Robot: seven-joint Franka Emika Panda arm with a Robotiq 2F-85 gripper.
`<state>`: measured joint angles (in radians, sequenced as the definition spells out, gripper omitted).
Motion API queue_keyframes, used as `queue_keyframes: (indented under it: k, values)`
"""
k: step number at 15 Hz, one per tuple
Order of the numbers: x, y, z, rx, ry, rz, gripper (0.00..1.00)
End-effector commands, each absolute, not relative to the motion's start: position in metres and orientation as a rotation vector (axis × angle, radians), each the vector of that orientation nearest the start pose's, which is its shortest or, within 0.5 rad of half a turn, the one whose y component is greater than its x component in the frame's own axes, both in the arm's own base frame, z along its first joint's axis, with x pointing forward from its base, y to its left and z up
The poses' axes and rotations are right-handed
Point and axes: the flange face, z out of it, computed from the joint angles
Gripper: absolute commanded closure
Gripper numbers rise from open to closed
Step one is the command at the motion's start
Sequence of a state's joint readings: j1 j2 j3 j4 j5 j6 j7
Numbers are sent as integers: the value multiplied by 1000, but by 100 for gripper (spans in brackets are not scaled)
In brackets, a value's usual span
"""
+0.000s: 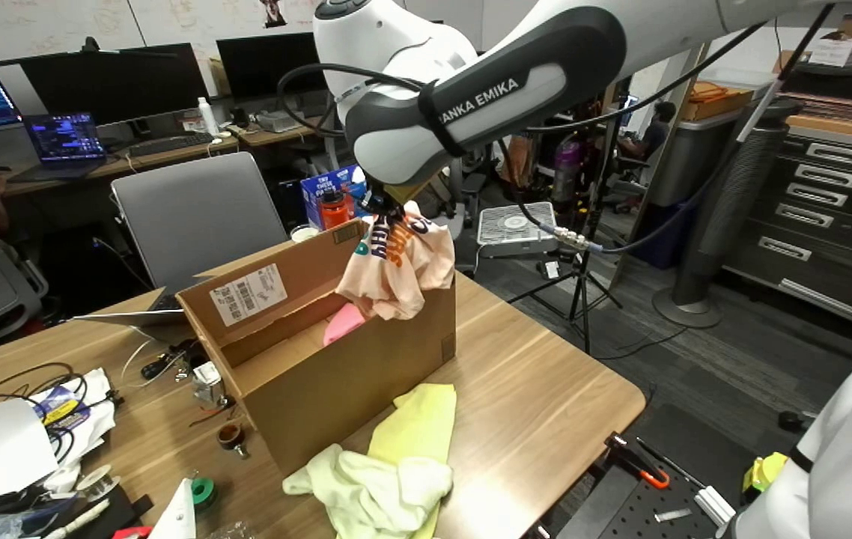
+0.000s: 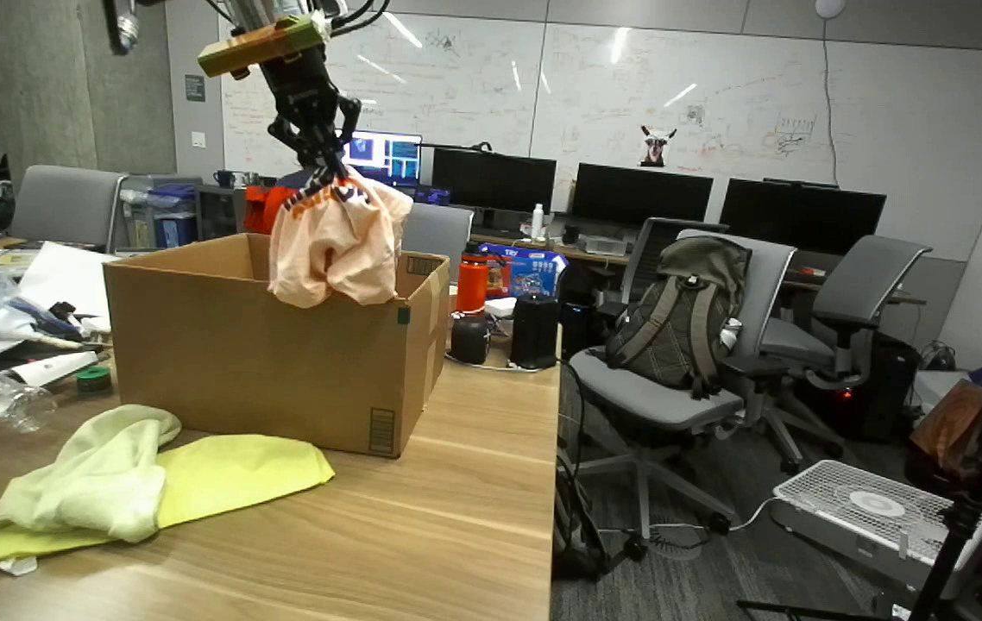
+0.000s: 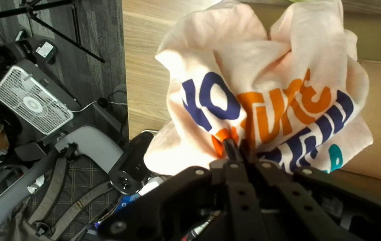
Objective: Put the peach and pink shirt and the green towel in the box respectively
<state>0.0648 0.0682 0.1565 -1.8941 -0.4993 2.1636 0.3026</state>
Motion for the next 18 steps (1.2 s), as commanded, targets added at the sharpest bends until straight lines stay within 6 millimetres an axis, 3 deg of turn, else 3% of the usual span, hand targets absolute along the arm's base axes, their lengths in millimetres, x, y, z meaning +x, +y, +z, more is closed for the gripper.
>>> queue_keyframes:
  k: [1,9,18]
  values:
    - [607,125,494,-3464,-344,-558,99]
    - [616,156,510,-3354,-438,-758,99]
    - [629,149,504,-3328,-426,-789,99]
